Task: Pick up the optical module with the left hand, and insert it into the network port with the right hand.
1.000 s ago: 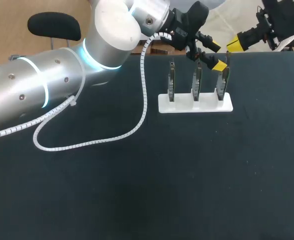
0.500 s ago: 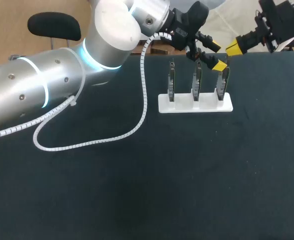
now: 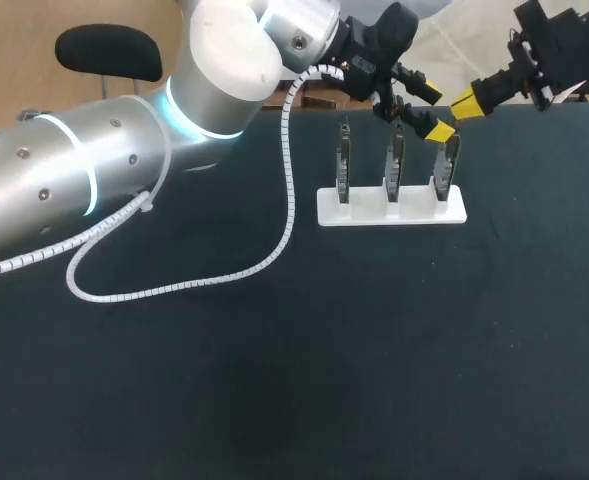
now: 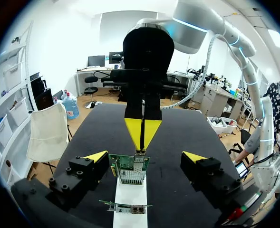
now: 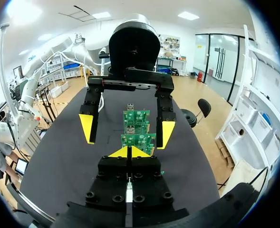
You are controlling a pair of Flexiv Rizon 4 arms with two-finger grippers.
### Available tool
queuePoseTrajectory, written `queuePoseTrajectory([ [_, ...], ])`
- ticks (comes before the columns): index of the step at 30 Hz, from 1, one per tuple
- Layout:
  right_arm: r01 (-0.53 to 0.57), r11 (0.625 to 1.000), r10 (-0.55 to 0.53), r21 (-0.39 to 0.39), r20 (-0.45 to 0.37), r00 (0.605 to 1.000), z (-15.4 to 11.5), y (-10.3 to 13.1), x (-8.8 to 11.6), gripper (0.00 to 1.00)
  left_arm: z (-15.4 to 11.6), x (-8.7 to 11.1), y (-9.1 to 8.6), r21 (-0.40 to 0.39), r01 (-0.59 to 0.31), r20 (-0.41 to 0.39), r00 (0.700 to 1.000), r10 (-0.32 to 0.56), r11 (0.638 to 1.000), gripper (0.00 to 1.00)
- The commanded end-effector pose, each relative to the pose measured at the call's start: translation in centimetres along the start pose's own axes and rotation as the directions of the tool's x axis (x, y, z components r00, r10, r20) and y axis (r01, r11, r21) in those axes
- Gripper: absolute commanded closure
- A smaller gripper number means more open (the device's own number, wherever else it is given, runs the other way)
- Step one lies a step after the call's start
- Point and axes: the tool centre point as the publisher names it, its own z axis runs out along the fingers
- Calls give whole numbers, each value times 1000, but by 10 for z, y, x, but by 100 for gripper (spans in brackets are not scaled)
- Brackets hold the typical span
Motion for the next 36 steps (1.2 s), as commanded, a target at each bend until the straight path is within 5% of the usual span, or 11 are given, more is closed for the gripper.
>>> queuePoseTrajectory([
  [1, -5, 1000, 5, -9, -1, 1000, 3, -4, 3, 100, 0, -1, 2, 3, 1, -4, 1000, -1, 1000, 0],
  [36, -41, 999, 40, -36, -28, 999, 11, -2, 16, 100, 0, -1, 2, 3, 1, -4, 1000, -1, 1000, 0],
])
